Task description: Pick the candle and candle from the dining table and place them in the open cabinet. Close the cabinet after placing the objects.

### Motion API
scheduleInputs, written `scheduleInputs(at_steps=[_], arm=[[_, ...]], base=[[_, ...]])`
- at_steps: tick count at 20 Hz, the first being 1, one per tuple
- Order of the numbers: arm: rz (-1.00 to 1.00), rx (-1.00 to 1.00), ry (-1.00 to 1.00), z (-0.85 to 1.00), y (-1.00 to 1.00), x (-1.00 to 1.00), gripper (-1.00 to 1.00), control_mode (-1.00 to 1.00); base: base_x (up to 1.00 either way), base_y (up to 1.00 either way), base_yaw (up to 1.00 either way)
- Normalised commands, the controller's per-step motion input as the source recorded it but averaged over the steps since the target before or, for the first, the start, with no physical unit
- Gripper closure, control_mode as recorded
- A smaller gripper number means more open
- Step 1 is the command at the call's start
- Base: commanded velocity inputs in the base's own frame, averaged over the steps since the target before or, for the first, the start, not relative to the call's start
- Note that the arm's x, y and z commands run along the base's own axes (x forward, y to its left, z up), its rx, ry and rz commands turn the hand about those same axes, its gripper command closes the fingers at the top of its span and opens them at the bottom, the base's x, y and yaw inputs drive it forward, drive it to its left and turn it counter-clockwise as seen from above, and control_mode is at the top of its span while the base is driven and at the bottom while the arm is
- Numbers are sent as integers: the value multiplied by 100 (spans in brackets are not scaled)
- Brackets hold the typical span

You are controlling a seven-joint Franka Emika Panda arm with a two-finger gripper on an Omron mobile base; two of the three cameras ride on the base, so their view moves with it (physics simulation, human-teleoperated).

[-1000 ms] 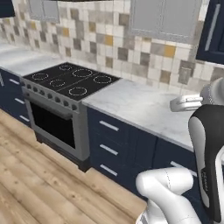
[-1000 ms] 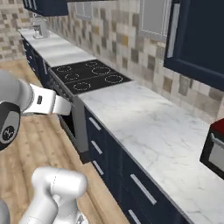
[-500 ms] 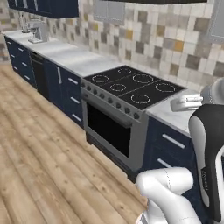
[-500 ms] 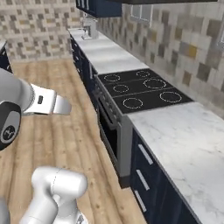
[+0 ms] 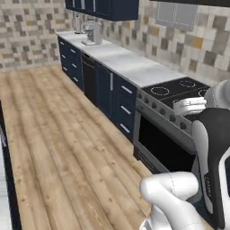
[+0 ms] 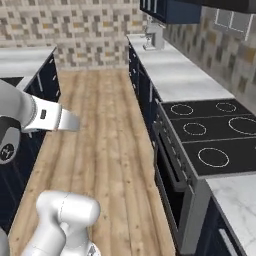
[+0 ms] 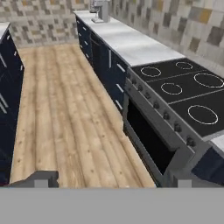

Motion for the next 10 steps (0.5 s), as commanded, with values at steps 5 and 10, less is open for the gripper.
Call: scheduleInputs(at_steps=[5,10], arm=[[0,0,0,0,0,0,-100,100],[0,0,0,0,0,0,-100,100]], base=[[59,0,43],[35,6,44]])
